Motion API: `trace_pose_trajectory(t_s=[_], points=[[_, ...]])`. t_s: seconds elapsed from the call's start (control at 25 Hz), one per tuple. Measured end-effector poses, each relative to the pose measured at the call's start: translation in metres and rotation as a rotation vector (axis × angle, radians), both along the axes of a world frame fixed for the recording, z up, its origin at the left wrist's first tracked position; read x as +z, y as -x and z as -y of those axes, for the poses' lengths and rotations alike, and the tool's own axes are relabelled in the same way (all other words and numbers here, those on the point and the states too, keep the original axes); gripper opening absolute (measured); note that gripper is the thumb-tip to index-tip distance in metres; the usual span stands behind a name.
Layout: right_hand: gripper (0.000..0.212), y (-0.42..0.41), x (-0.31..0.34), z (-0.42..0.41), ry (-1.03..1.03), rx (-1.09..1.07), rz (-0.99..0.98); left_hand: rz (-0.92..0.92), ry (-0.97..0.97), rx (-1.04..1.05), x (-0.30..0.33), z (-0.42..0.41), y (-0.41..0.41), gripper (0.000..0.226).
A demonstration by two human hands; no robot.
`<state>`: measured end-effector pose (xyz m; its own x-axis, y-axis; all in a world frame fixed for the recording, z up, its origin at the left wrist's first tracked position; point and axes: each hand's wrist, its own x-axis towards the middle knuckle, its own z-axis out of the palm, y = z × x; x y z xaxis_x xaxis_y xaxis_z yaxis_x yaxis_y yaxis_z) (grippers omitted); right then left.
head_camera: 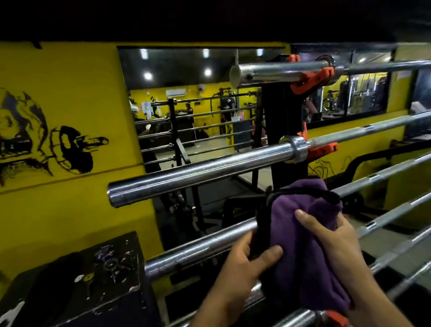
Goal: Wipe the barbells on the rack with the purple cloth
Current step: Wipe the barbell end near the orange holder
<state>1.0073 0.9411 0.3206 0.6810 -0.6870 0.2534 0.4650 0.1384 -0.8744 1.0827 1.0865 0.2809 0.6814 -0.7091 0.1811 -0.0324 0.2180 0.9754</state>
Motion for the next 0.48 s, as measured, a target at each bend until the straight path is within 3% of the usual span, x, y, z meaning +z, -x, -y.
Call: trace_pose_trajectory(t_s=[0.08, 0.2, 0.28, 0.36, 0.48], points=[[0.034, 0.006, -0.009, -0.001, -0.062, 0.096, 0.028, 0.041, -0.032, 0.047, 0.012, -0.019, -0.014, 0.035], [0.057, 0.016, -0.011, 0.018, -0.005, 0.289, 0.013, 0.346, -0.183, 0.000, 0.039, -0.052, -0.034, 0.036], [0.087, 0.019, -0.007, 0.036, 0.085, 0.538, -0.072, 0.530, -0.392, -0.048, 0.063, -0.067, -0.041, 0.044], [0.108, 0.020, 0.000, 0.033, 0.225, 0.831, -0.161, 0.701, -0.560, -0.134, 0.090, -0.070, -0.040, 0.037], [0.089, 0.015, -0.004, -0.002, 0.450, 0.893, -0.331, 1.017, -0.687, -0.175, 0.123, -0.052, -0.035, 0.037]])
